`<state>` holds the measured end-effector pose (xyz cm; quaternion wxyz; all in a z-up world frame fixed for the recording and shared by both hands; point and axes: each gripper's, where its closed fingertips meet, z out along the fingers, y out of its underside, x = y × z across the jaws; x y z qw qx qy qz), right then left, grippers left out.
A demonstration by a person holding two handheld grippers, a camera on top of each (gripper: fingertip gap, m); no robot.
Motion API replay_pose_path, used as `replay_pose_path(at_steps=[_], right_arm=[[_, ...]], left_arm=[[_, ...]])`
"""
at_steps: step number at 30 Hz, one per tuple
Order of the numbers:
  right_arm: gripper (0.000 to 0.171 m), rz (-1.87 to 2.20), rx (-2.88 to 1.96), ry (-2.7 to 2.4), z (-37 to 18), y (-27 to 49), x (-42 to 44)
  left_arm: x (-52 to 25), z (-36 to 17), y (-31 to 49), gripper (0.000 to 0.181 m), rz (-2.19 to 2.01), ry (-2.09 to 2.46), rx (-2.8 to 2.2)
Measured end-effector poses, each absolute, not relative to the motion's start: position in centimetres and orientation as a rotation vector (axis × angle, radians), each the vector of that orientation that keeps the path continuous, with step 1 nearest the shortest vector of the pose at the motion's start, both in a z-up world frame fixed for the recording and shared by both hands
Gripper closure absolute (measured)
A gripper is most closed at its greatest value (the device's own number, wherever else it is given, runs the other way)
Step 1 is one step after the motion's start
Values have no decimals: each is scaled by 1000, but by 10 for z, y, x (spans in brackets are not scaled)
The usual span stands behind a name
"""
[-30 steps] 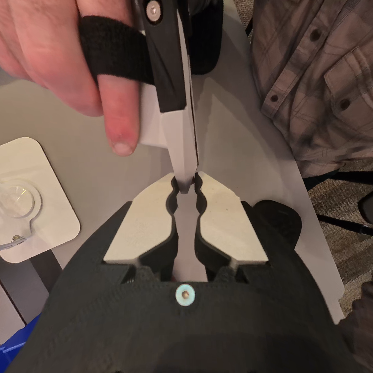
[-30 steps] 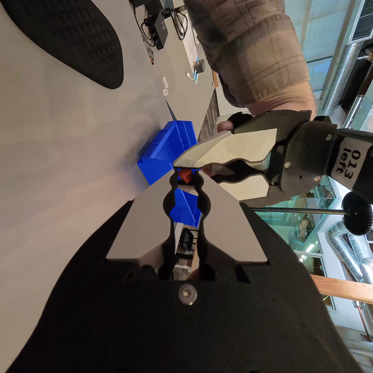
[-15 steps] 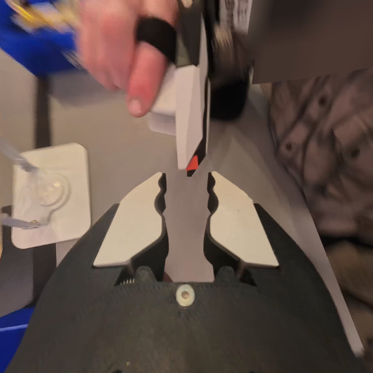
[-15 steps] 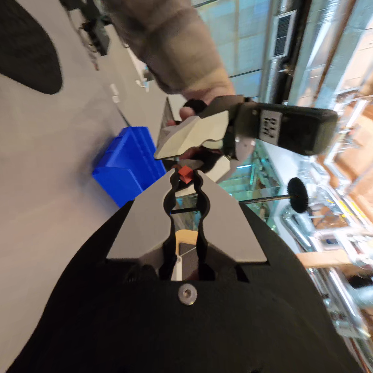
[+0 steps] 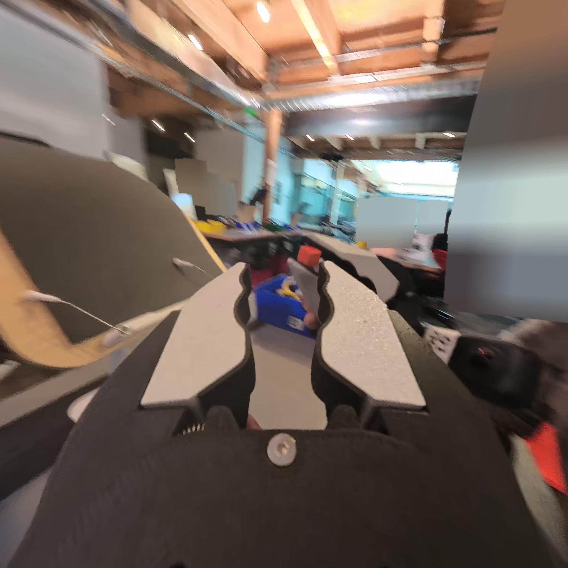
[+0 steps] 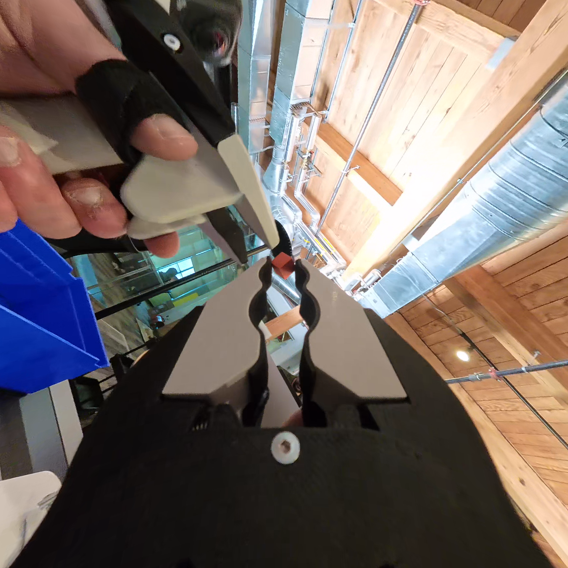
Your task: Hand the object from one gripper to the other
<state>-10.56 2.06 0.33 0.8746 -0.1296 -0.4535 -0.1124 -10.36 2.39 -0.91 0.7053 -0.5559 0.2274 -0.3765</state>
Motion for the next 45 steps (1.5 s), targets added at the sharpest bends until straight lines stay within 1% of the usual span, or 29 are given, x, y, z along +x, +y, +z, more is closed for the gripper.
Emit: replay_pose_path(at_steps=[6, 12, 21, 28, 35, 36, 38, 41, 45], right_arm=[[159, -247, -270, -929, 2, 21, -107], [160, -244, -267, -918, 4, 21, -106], [159, -235, -260, -898, 5, 14, -108], [159, -234, -257, -902, 3, 12, -110], [159, -228, -253, -907, 3, 12, -109], [159, -218, -260, -916, 2, 12, -110], [152, -197, -269, -941, 0, 13, -111], [146, -119, -290, -982, -3, 14, -111], [151, 217, -429, -1095, -8, 20, -111]], left_arm=[[-91, -4, 21, 142, -522, 568, -1185], [-89, 0, 17, 148, -260, 680, -1145], [-88, -4, 18, 156, -112, 716, -1156], [-87, -5, 19, 166, 26, 725, -1116], [-87, -4, 18, 167, 52, 728, -1104], [-88, -4, 19, 167, 56, 726, -1105], [-92, -2, 19, 167, 50, 714, -1107], [-99, 2, 18, 167, 95, 734, -1107], [-111, 3, 20, 168, 264, 843, -1121]])
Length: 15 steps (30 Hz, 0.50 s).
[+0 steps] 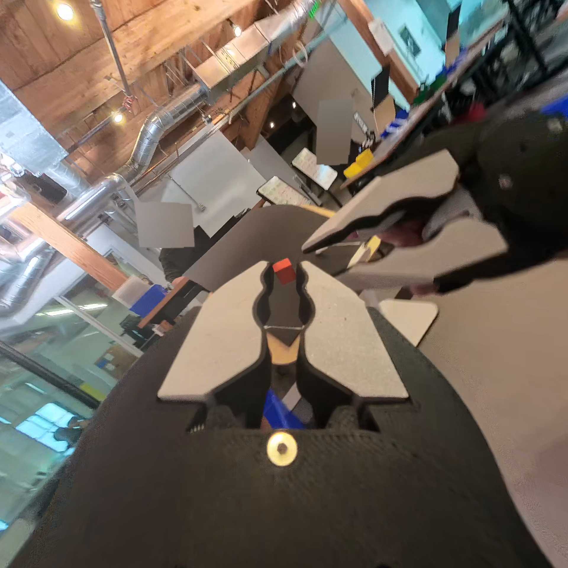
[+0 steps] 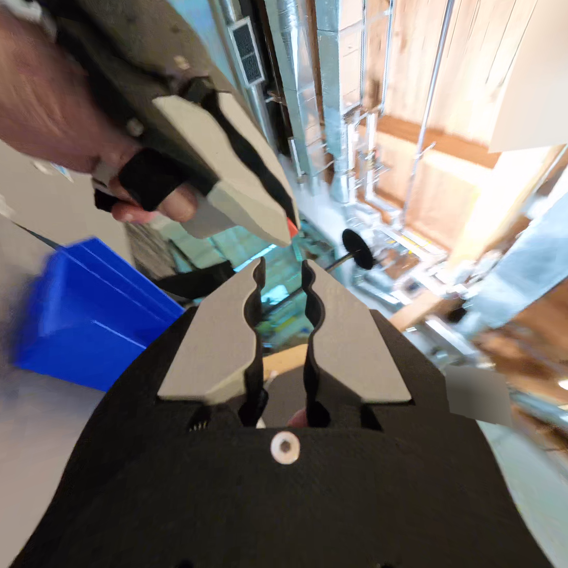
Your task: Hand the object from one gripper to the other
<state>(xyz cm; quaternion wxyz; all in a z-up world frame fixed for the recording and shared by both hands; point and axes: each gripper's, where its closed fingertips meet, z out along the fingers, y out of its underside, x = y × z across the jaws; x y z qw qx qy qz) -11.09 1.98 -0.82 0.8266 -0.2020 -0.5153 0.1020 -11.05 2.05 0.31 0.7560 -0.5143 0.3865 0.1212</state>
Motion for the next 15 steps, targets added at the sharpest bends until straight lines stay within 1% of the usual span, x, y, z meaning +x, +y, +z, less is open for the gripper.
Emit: replay_pose_path(at_steps=[4, 8, 9, 11, 15], right_arm=[[157, 695, -660, -1126, -1, 23, -106], [153, 1007, -854, -1201, -11, 22, -112], [152, 1054, -885, -1204, -13, 23, -113], [154, 1116, -921, -1209, -15, 22, -114], [157, 1124, -1000, -1189, -19, 28, -116]], left_arm=[[-118, -5, 27, 168, 526, 1039, -1151], [-119, -12, 34, 167, 716, 1193, -1167], [-117, -13, 35, 167, 755, 1221, -1168], [-119, -16, 40, 168, 878, 1260, -1176], [-114, -22, 43, 168, 978, 1310, -1157]])
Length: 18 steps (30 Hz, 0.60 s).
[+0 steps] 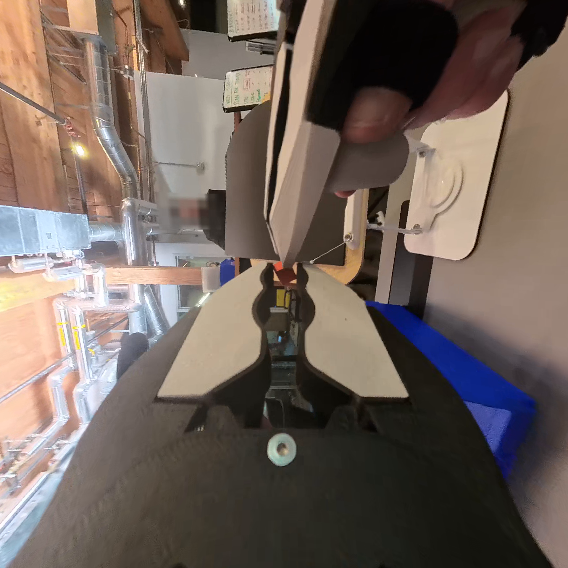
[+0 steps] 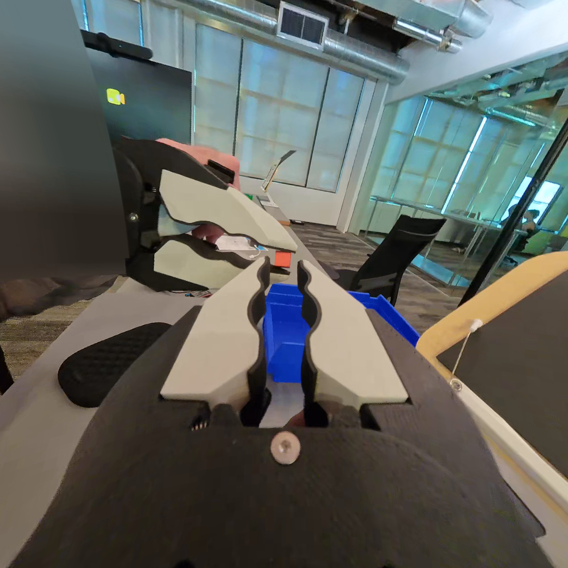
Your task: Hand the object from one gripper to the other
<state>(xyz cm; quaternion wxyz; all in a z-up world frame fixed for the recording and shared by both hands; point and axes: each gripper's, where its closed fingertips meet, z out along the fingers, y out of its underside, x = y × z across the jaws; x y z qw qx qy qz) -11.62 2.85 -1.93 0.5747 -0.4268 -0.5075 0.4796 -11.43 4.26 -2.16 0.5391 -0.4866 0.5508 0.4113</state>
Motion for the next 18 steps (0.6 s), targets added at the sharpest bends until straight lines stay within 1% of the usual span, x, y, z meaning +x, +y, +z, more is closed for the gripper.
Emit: replay_pose_path(at_steps=[4, 7, 14, 18], right_arm=[[159, 1129, -1041, -1195, -25, 30, -119], [164, 1106, -1056, -1200, -29, 31, -121], [164, 1130, -1045, -1184, -27, 31, -118], [164, 1388, -1022, -1119, -16, 29, -109]], left_arm=[[-110, -27, 45, 167, 1027, 1336, -1145], [-109, -30, 46, 167, 1044, 1345, -1138], [-107, -27, 45, 167, 1027, 1330, -1120], [-105, -15, 39, 153, 950, 1248, -1106]])
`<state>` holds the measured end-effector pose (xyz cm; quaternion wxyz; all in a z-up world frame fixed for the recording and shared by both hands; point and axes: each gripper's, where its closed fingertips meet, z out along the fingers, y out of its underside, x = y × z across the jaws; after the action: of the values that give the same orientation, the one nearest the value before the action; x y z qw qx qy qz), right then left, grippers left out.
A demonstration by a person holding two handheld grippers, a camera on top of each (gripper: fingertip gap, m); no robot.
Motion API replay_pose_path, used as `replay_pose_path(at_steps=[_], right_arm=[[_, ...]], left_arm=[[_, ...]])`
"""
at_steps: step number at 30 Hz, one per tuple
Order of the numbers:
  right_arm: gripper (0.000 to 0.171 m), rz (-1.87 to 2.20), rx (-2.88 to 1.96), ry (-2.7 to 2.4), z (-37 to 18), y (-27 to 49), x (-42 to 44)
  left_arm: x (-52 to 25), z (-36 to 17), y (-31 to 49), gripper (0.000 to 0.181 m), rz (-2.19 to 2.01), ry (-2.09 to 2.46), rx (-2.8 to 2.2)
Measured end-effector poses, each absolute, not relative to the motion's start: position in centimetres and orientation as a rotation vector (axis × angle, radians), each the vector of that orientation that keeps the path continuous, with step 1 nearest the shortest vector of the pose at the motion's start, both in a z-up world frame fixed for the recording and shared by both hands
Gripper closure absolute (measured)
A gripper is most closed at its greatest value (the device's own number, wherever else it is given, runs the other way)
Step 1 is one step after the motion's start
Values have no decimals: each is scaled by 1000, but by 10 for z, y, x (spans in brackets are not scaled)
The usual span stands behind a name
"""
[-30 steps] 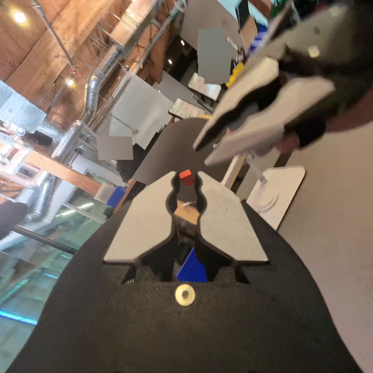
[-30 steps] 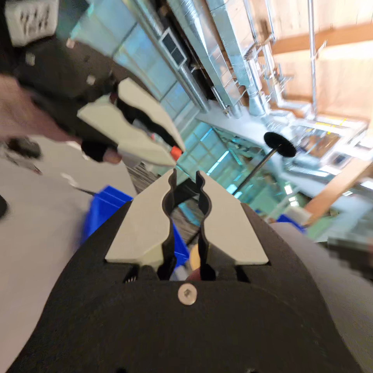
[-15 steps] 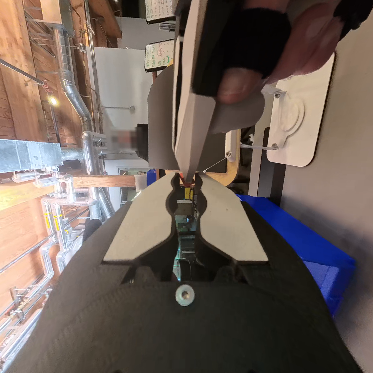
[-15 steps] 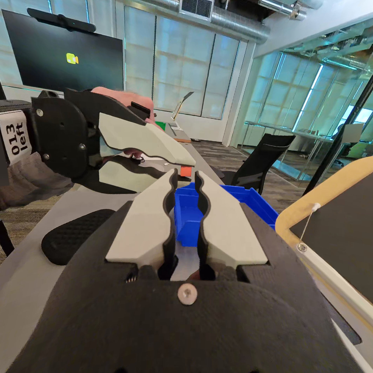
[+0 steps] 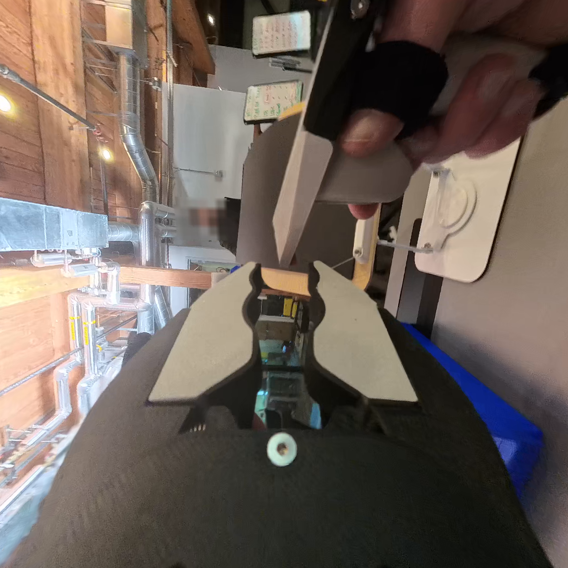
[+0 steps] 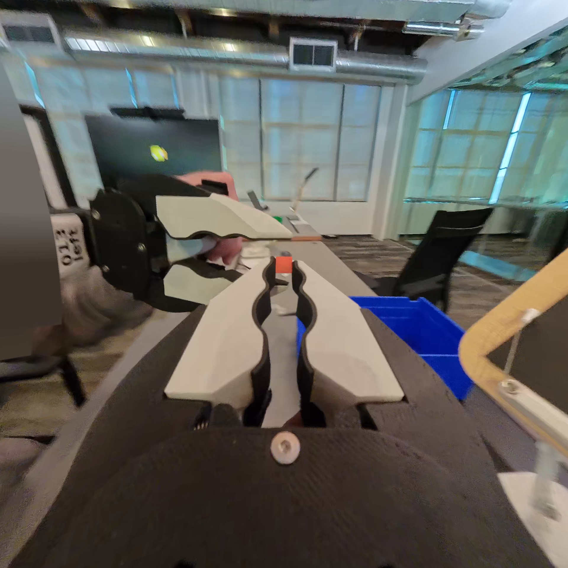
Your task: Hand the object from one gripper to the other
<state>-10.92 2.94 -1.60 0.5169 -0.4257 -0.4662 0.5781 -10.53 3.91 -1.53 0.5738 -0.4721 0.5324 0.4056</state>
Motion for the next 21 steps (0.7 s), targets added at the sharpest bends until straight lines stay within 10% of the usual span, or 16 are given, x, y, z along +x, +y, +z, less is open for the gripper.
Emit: replay_pose_path(at_steps=[21], right_arm=[[164, 2646, -220, -1385, -39, -48, -19]], left_arm=[[-17, -43, -33, 152, 571, 1408, -692]])
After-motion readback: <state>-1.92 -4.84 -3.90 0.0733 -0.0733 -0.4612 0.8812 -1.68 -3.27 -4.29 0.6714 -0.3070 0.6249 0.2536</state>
